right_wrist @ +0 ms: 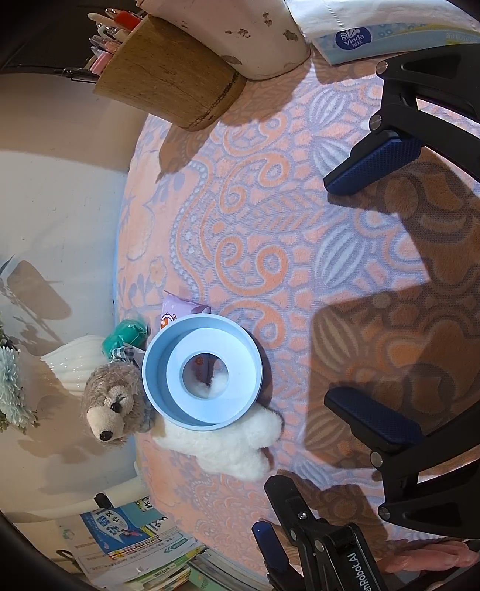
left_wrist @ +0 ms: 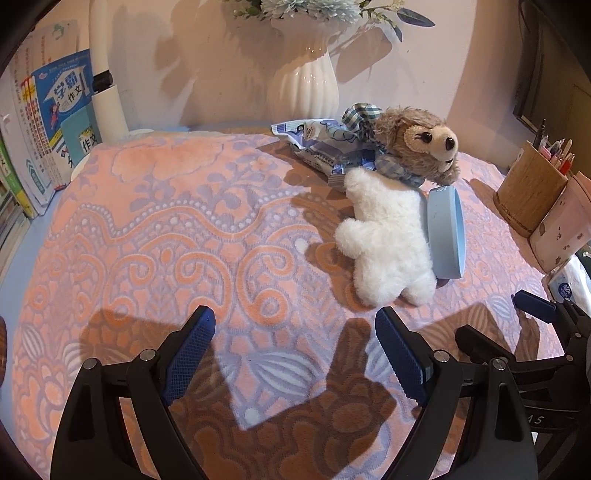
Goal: Organize soft objects
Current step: 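Return both tools to the bedspread above the plush bear and blue ring cup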
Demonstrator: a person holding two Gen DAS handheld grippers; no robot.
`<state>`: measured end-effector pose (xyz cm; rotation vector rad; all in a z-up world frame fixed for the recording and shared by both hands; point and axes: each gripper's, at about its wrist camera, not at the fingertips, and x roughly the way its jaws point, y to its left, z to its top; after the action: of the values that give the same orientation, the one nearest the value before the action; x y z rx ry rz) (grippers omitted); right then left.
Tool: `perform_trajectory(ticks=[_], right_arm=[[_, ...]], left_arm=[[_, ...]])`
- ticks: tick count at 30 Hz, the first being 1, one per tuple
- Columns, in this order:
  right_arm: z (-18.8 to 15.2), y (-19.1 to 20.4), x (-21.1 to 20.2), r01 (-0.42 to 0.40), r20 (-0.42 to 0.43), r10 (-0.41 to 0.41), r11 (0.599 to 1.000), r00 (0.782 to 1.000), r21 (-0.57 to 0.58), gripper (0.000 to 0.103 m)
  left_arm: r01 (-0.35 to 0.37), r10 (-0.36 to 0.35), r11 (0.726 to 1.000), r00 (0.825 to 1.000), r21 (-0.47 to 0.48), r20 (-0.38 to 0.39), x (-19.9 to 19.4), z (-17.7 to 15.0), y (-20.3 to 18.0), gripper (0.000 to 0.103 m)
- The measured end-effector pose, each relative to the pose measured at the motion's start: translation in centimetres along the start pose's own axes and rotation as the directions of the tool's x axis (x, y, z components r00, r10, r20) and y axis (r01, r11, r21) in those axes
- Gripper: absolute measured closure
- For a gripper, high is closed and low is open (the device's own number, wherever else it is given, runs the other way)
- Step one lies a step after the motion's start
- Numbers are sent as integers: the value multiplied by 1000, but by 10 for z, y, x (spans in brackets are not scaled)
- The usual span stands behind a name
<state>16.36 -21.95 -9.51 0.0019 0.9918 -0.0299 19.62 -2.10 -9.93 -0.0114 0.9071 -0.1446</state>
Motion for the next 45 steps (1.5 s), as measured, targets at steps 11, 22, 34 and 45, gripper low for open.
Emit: perform_trajectory(ticks=[11, 22, 34, 45], right_arm=[[0, 0, 0, 0, 0, 0, 1000, 1000, -1, 0], [0, 0, 0, 0, 1, 0, 1000, 1000, -1, 0], [0, 0, 0, 1, 2, -1, 1000, 1000, -1, 0], [-1, 1, 0, 1, 2, -1, 1000, 1000, -1, 0]], left_arm=[[14, -14, 1000, 1000, -8, 0, 0, 1, 3, 15], [23, -23, 1000, 1000, -4, 9, -3, 0, 1, 15], [28, -28, 1000, 999, -9, 14, -3, 0, 2, 15], [95, -92, 991, 995, -97, 40, -20, 3, 16, 15]])
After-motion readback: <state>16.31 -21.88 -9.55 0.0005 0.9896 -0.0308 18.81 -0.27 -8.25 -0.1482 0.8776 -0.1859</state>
